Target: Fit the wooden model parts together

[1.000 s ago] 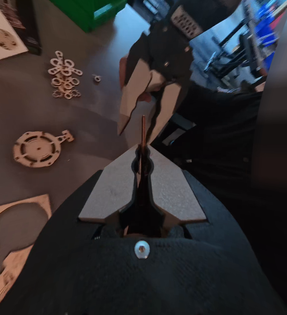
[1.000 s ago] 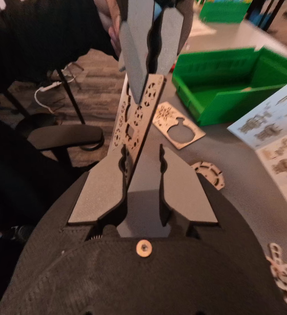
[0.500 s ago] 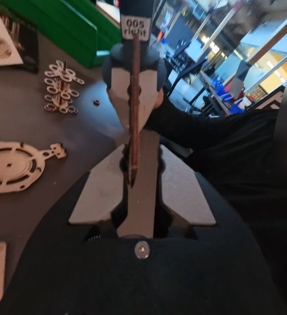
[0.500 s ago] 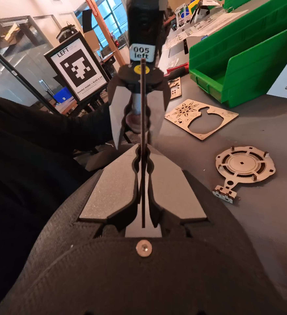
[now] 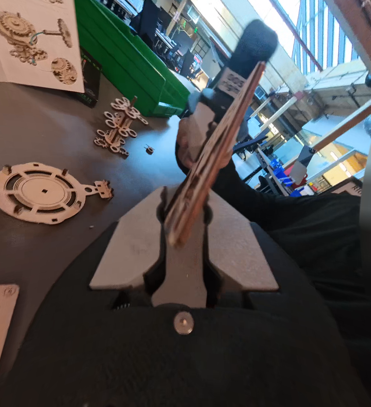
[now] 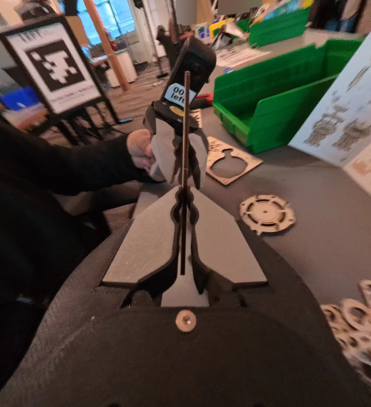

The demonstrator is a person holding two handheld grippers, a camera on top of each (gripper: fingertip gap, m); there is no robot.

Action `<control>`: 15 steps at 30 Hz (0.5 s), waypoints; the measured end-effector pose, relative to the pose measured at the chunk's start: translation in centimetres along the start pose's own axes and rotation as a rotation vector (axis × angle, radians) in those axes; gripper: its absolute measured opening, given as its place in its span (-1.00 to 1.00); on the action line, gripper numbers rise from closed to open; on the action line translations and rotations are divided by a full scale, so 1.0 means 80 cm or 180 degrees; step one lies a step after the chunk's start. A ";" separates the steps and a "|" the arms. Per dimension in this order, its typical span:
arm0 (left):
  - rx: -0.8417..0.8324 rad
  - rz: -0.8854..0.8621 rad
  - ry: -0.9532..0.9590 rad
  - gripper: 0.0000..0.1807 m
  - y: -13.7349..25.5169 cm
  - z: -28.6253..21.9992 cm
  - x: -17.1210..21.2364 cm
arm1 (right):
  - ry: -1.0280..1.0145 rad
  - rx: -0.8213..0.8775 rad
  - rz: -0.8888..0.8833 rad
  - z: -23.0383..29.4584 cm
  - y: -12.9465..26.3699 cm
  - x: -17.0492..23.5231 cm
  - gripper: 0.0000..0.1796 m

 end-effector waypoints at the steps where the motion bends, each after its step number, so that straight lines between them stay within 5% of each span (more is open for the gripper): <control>1: -0.0036 -0.0020 0.0061 -0.55 0.006 0.003 0.000 | 0.0271 0.0207 -0.0019 0.000 0.005 -0.005 -1.00; 6: -0.0233 -0.0151 -0.0077 -0.36 0.035 -0.004 0.013 | 0.1760 0.1077 -0.0011 0.022 0.017 -0.023 -1.00; 9: -0.0451 -0.0015 -0.0204 -0.32 0.027 0.000 0.019 | 0.0926 0.0847 -0.0080 0.012 0.008 -0.013 -1.00; 15: -0.0081 -0.0081 -0.0219 -0.46 -0.006 -0.014 0.013 | -0.0525 0.0085 -0.0810 0.004 0.017 -0.017 -1.00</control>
Point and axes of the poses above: each gripper's, where its closed fingertips meet, y back along the fingers, x out of its underside, z = x × y across the jaws, the point moved 5 cm from there along y, back along the fingers, and after that the axes turned 7 degrees about -z, right-handed, at the moved point
